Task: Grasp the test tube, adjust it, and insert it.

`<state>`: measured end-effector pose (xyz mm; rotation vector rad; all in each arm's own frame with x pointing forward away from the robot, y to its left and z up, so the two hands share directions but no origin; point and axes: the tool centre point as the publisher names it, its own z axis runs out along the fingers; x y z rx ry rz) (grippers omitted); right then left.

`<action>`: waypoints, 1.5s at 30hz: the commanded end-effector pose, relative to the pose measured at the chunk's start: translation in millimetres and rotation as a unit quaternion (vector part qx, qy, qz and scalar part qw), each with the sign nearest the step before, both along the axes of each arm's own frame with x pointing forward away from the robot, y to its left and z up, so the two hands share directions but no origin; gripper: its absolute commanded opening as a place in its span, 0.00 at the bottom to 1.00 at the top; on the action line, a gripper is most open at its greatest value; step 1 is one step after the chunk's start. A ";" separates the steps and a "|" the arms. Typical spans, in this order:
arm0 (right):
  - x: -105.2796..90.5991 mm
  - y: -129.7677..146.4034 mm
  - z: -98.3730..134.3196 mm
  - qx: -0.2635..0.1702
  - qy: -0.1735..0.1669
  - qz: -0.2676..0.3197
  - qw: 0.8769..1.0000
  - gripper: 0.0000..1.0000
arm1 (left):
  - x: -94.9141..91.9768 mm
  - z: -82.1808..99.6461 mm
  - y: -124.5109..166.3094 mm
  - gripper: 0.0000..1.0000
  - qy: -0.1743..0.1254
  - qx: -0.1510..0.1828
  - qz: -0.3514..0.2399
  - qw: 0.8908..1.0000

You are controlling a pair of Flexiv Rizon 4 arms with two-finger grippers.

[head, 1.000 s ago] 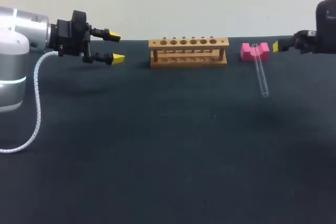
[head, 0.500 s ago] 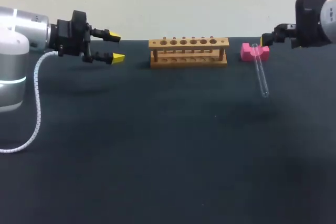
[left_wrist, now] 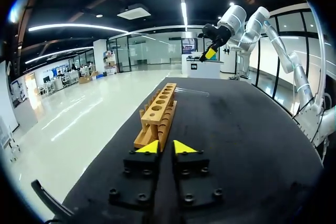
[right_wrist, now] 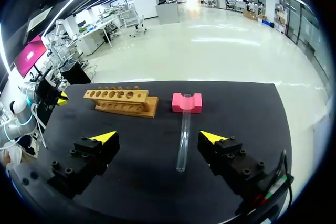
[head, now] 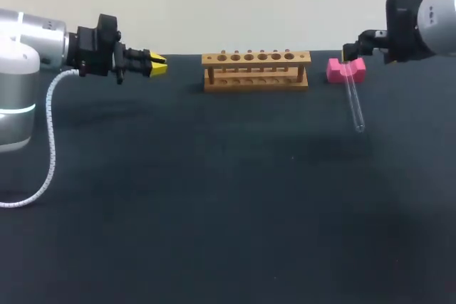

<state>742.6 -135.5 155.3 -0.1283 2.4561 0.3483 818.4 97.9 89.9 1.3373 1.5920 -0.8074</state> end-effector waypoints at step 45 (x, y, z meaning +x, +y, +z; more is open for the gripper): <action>37.9 24.0 -33.3 -0.033 -0.173 -0.108 0.978 1.00 | -0.8 -0.8 -0.3 1.00 -0.002 -0.001 0.001 1.000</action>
